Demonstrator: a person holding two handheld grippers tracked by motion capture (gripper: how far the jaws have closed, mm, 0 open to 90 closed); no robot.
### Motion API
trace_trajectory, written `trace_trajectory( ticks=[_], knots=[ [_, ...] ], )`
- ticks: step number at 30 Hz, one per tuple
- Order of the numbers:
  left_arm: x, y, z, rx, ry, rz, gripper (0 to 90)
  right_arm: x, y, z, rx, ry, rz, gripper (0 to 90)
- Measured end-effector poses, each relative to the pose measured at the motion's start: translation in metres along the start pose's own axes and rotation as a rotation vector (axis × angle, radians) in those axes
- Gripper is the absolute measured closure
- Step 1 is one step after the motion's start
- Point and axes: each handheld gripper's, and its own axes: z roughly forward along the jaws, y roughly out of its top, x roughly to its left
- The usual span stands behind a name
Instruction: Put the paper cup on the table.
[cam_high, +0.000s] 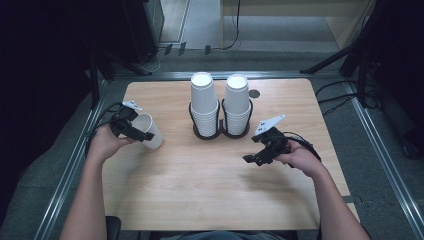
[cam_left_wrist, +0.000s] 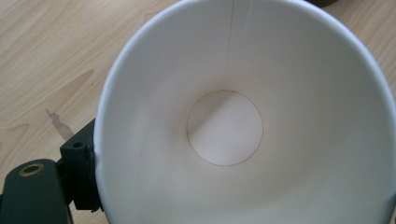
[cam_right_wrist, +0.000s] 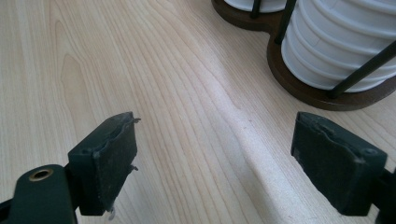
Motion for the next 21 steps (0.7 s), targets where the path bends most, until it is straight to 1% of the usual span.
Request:
trace_trajectory(
  ticks=[1, 2, 4, 13, 15, 21],
  knots=[
    [0.0008, -0.0004, 0.0023, 0.013, 0.008, -0.004, 9.2, 0.0001, -0.0002, 0.0010, 0.006, 0.000, -0.003, 14.6],
    [0.0008, -0.0004, 0.0023, 0.013, 0.008, -0.004, 9.0, 0.0001, -0.0002, 0.0010, 0.006, 0.000, -0.003, 14.6],
    [0.0012, -0.0008, 0.0073, 0.029, 0.012, -0.002, 8.9, 0.0011, 0.0002, 0.0021, 0.011, 0.001, -0.008, 14.6],
    [0.0002, 0.0004, 0.0091, 0.018, 0.033, -0.027, 7.8, 0.0017, 0.0003, 0.0023, 0.013, 0.002, -0.005, 14.6],
    [0.0007, 0.0004, 0.0091, 0.020, 0.033, -0.035, 7.5, 0.0017, 0.0004, 0.0021, 0.011, 0.002, -0.008, 14.6],
    [0.0008, -0.0002, 0.0095, 0.014, 0.032, -0.040, 6.8, 0.0020, 0.0004, 0.0025, 0.014, 0.003, -0.007, 14.6]
  ],
)
